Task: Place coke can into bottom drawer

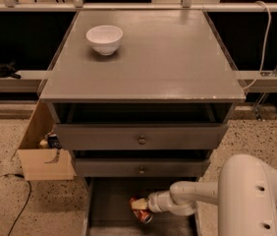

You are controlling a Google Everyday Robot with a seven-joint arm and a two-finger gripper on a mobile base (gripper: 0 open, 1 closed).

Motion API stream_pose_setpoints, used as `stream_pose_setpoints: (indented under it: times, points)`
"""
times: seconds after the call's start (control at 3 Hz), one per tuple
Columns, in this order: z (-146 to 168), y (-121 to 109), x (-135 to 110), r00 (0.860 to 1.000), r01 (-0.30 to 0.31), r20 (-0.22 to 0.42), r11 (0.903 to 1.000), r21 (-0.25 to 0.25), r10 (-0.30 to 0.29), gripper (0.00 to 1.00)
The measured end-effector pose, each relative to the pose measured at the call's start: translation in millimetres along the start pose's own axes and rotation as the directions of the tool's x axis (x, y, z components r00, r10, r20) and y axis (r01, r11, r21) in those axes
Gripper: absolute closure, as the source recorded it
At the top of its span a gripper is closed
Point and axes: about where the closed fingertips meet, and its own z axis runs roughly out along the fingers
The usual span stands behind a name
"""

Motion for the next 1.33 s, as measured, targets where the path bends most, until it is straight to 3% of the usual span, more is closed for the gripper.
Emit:
stream_pose_setpoints:
  times: [0.33, 1.0, 1.33]
  points:
    - [9.1, -16.1, 5.4, 0.999, -0.015, -0.038, 0.9982, 0.059, 0.017, 1.0]
    - [11.4, -19.6, 14.2, 0.998, -0.026, -0.048, 0.9978, 0.061, 0.029, 1.0]
    - [11.4, -19.6, 14.2, 0.998, -0.026, -0.048, 0.9978, 0.061, 0.029, 0.81]
